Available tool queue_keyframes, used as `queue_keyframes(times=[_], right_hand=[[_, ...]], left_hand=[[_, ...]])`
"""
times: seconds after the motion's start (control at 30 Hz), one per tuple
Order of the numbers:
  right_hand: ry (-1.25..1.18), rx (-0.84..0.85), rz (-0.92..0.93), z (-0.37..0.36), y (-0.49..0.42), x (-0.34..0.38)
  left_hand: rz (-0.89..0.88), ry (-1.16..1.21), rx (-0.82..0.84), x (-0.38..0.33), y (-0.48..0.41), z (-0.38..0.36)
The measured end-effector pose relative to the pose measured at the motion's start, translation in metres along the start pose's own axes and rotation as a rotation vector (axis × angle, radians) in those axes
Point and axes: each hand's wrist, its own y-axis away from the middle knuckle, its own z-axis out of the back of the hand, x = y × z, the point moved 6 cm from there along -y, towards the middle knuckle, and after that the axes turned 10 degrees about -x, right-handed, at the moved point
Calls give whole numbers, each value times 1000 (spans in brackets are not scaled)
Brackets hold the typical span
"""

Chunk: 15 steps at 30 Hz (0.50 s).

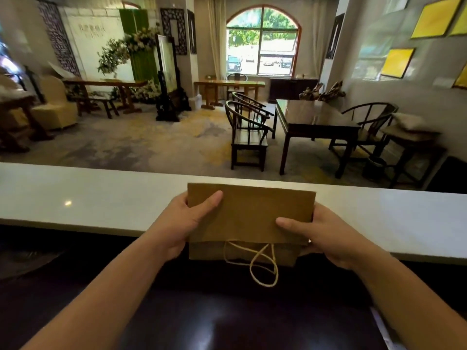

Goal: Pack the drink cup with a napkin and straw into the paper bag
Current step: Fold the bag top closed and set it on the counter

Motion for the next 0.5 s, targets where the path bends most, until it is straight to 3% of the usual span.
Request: queue_keyframes(times=[0.23, 0.5], right_hand=[[53, -97, 12, 31, -38, 49], [112, -154, -74, 47, -77, 17]], left_hand=[[-33, 5, 26, -49, -47, -37], [47, 5, 89, -9, -96, -67]])
